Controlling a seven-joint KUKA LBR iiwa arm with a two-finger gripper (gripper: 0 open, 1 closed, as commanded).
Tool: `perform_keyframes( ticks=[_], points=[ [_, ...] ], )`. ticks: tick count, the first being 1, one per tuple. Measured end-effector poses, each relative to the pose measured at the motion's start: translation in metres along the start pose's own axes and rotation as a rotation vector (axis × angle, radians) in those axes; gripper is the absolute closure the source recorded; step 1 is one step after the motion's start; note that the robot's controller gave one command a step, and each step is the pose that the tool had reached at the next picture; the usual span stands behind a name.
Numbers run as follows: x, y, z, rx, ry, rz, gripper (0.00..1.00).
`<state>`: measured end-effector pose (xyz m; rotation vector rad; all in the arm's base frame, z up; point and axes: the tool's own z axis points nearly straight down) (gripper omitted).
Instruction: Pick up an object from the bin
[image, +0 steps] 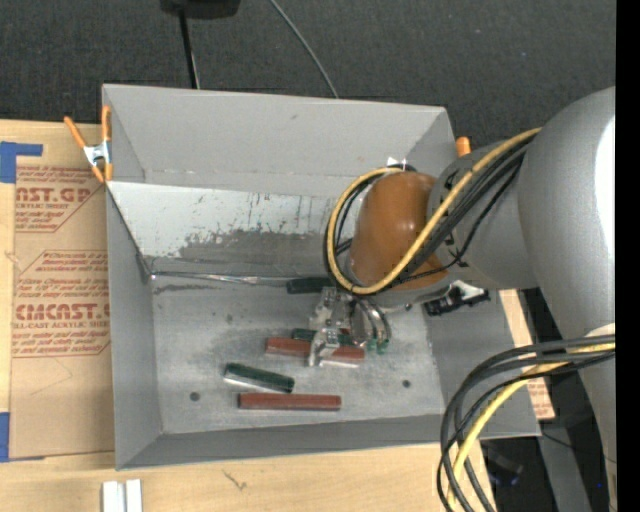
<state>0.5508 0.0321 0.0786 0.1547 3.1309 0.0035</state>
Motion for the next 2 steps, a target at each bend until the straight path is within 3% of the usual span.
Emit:
perform_keyframes(
  ticks=[1,2],
  points=[
    [0.000,0.000,0.000,0.000,0.000,0.000,1.00],
    [-0.009,0.022,-0.187,0.000,-0.003,-0.052,1.00]
  ],
)
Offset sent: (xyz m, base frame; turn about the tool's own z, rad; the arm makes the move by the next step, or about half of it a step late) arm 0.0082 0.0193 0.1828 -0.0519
